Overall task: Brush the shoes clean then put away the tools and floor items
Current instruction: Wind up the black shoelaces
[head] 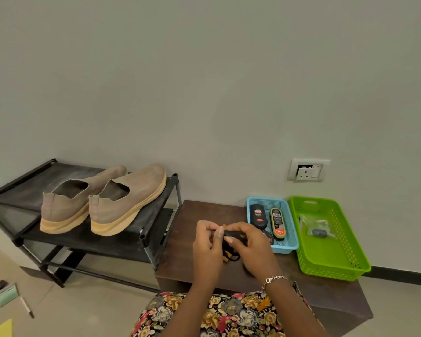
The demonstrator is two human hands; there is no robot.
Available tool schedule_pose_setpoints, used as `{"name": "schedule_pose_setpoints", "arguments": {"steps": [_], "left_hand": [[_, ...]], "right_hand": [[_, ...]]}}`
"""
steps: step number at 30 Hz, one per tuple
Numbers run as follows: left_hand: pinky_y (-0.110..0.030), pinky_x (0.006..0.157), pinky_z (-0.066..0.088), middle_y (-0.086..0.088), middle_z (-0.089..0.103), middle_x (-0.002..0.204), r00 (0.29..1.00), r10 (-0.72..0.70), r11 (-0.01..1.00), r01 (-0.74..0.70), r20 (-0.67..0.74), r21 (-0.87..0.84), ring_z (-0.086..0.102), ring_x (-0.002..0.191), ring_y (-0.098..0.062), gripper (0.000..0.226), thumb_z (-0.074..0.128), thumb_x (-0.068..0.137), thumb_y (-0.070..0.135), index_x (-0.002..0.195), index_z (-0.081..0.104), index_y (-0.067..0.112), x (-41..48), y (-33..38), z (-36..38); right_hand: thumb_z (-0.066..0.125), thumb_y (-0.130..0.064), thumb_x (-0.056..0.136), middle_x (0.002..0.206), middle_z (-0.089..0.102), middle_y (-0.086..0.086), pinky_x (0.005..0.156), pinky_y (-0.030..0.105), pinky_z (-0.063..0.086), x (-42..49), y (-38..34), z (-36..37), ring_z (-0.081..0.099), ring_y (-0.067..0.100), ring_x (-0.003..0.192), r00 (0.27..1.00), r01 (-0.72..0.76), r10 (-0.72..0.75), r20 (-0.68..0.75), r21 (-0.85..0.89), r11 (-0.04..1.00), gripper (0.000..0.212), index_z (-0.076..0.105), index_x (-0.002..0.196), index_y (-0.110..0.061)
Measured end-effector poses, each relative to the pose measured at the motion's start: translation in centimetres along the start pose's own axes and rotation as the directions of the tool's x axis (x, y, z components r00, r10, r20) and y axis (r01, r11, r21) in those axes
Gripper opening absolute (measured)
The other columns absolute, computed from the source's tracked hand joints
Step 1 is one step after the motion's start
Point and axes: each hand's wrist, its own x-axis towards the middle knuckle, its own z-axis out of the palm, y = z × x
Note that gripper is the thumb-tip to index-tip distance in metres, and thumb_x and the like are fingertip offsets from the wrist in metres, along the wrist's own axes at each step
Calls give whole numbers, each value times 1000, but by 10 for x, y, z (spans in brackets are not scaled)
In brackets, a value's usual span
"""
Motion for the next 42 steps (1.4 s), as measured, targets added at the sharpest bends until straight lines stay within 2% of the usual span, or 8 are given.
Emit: {"name": "schedule_pose_setpoints", "arguments": {"steps": [3, 8, 13, 17, 26, 30, 37, 42], "left_hand": [[-21, 57, 45, -5, 56, 74, 997, -80, 995, 82, 24, -63, 52, 64, -6, 8, 56, 91, 13, 88, 49, 16, -1, -5, 7], [-45, 62, 54, -1, 63, 73, 997, -71, 987, 76, -40, 140, 60, 65, -18, 11, 64, 85, 23, 75, 66, 20, -1, -14, 22], [-22, 55, 54, 7, 70, 77, 986, -114, 993, 112, 119, 23, 66, 68, -4, 14, 66, 83, 15, 95, 73, 19, -7, -13, 31], [-23, 59, 56, 2, 70, 94, 944, -279, 950, 298, 174, -92, 67, 81, -7, 34, 67, 81, 6, 112, 63, 19, 1, -26, 36], [-22, 52, 52, -9, 72, 82, 841, -409, 855, 489, 353, -175, 66, 72, -15, 19, 57, 89, 17, 89, 73, 7, 16, -45, 51], [-20, 52, 52, -7, 71, 75, 751, -497, 788, 601, 436, -137, 66, 68, -15, 16, 57, 88, 2, 81, 71, 8, 25, -55, 58], [-21, 57, 48, -5, 66, 69, 716, -603, 764, 645, 351, -3, 62, 68, -14, 21, 63, 82, -4, 71, 67, 13, 35, -71, 68], [-21, 54, 47, -7, 65, 70, 717, -669, 730, 684, 194, -11, 60, 65, -15, 13, 63, 81, -6, 77, 66, 6, 43, -90, 64]], "right_hand": [[64, -4, 82, 91, 65, -4, 83, 19, 47, 1, 7, -3, 59, 8, 89, 996, -22, 22, -88, -6, 1000, 19, 71, 98, -11], [65, 1, 79, 75, 59, -13, 76, 25, 50, 7, 23, -8, 60, 12, 79, 988, -16, 15, -152, -3, 1000, 17, 74, 89, -11], [64, 1, 80, 78, 64, -9, 72, 9, 45, 16, 43, -14, 59, 0, 77, 985, -62, 75, -157, 88, 994, 16, 74, 86, -11], [64, 4, 78, 76, 67, -11, 73, 17, 49, 21, 55, -17, 62, 0, 73, 995, -69, 80, -56, 172, 983, 31, 69, 75, -26], [65, 2, 79, 75, 64, -14, 72, 7, 45, 35, 89, -20, 59, -4, 74, 989, -145, 143, 43, 65, 987, 15, 73, 84, -10], [64, 1, 80, 78, 66, -6, 75, 12, 46, 41, 102, -20, 60, 3, 77, 981, -173, 174, 83, -19, 985, 14, 73, 87, -8], [64, -5, 82, 80, 66, -5, 80, 26, 51, 47, 125, -12, 63, 12, 81, 957, -249, 250, 149, -31, 968, 12, 72, 90, -11], [63, -4, 83, 67, 65, -1, 75, 40, 51, 53, 158, -21, 60, 19, 69, 892, -443, 447, -62, 71, 894, 28, 65, 66, -26]]}}
